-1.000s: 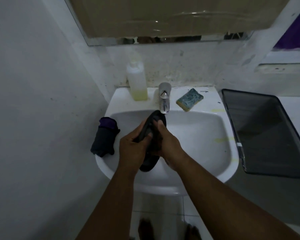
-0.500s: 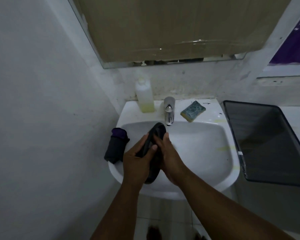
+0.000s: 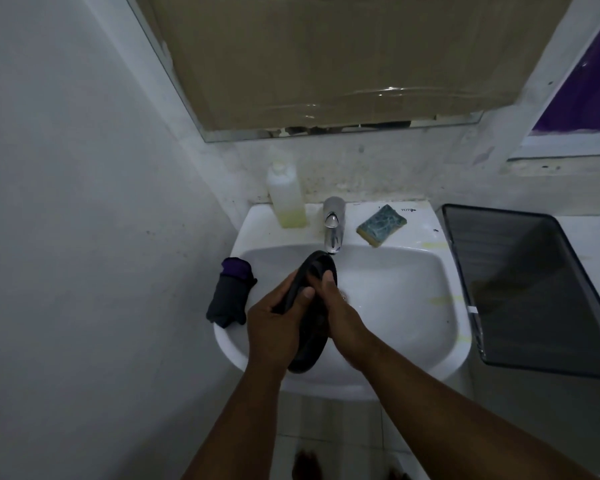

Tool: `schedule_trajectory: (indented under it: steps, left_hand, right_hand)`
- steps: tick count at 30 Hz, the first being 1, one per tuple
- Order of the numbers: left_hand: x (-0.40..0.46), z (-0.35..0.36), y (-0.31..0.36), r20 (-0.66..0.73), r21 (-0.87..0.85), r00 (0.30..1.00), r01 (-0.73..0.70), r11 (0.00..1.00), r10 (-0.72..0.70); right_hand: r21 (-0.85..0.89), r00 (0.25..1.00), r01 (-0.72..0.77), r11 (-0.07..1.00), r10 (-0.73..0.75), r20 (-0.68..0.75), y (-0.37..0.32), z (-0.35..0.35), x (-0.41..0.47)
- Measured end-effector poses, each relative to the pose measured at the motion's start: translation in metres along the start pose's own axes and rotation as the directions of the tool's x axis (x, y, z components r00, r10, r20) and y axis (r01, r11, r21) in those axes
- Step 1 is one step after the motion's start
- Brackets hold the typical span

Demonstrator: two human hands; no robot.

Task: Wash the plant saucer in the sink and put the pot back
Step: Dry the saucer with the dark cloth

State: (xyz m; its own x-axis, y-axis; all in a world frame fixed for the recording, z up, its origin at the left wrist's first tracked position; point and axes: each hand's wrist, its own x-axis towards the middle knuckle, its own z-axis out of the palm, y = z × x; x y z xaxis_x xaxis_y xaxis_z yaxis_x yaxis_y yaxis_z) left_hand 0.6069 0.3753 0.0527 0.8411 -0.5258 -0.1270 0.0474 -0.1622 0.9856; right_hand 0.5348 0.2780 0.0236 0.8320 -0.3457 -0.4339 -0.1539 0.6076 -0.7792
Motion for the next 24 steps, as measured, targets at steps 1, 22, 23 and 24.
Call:
schedule_trajectory:
  steps: [1,22,23,24]
  left_hand:
    - [0.000,0.000,0.000,-0.004,-0.003,1.000,0.000,1.000,0.000]
    - [-0.012,-0.011,-0.003,-0.260,0.066,0.966,0.016,0.998,0.002]
    - [-0.012,-0.015,-0.001,-0.310,0.048,0.951,0.007,0.999,0.008]
    - [-0.012,-0.021,0.002,-0.361,0.028,0.933,-0.008,1.000,0.018]
  right_hand:
    - [-0.009,1.000,0.018,1.000,-0.018,0.005,-0.004,0.003,-0.004]
    - [-0.336,0.982,0.186,0.923,-0.163,0.097,0.008,0.006,-0.001]
    - [-0.350,0.982,0.186,0.918,-0.163,0.093,0.010,0.010,0.002]
    - [-0.367,0.981,0.193,0.910,-0.176,0.078,0.012,0.013,0.005]
